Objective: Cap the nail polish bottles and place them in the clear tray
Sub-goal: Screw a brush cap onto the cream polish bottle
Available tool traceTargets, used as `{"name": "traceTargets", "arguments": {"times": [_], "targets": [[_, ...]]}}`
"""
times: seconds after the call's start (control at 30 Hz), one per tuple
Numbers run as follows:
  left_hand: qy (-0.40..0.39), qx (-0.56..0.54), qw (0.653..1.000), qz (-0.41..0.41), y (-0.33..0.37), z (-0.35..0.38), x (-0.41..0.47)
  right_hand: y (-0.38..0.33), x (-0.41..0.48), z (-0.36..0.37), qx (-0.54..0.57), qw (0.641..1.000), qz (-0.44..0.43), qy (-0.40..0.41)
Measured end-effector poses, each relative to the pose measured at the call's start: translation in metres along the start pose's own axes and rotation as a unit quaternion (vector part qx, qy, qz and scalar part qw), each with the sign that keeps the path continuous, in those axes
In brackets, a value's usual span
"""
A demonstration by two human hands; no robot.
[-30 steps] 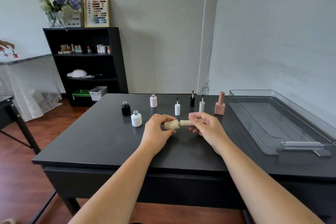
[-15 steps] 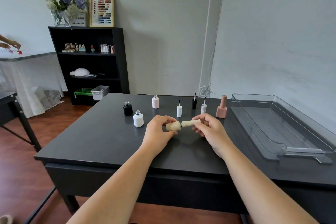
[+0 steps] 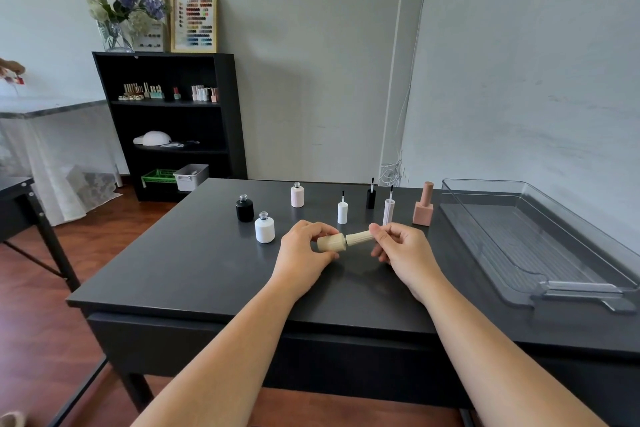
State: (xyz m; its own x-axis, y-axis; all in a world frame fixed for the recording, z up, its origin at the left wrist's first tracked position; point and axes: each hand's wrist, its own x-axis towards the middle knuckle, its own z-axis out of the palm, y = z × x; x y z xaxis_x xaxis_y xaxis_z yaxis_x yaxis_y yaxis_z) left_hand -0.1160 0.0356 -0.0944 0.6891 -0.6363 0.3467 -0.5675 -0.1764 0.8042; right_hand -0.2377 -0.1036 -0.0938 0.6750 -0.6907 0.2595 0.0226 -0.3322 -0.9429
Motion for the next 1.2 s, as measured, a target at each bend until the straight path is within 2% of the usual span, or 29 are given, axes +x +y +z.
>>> {"name": "traceTargets", "arguments": {"times": [0.17,0.37,0.47,0.67,0.8,1.2], "targets": [[0.001,0.003,1.000,-0.006,-0.001,0.000,0.000,-0.001,0.000,-0.002,0.034,0.999,-0.018,-0.023],[0.004,0.004,1.000,0.001,0.001,0.000,0.000,-0.002,0.000,0.001,-0.035,0.999,0.004,-0.008],[0.002,0.005,1.000,0.000,0.000,0.000,-0.001,-0.004,0.001,0.000,-0.037,0.999,-0.004,-0.040],[0.004,-0.005,1.000,0.001,0.001,0.000,0.000,-0.016,0.007,-0.006,-0.139,0.988,0.001,-0.064],[0.002,-0.009,1.000,-0.001,0.001,-0.001,0.000,-0.020,0.009,-0.010,-0.136,0.982,0.004,-0.128],[0.003,-0.010,1.000,0.005,0.003,-0.001,-0.001,-0.021,0.007,-0.014,-0.200,0.973,-0.008,-0.114]]}}
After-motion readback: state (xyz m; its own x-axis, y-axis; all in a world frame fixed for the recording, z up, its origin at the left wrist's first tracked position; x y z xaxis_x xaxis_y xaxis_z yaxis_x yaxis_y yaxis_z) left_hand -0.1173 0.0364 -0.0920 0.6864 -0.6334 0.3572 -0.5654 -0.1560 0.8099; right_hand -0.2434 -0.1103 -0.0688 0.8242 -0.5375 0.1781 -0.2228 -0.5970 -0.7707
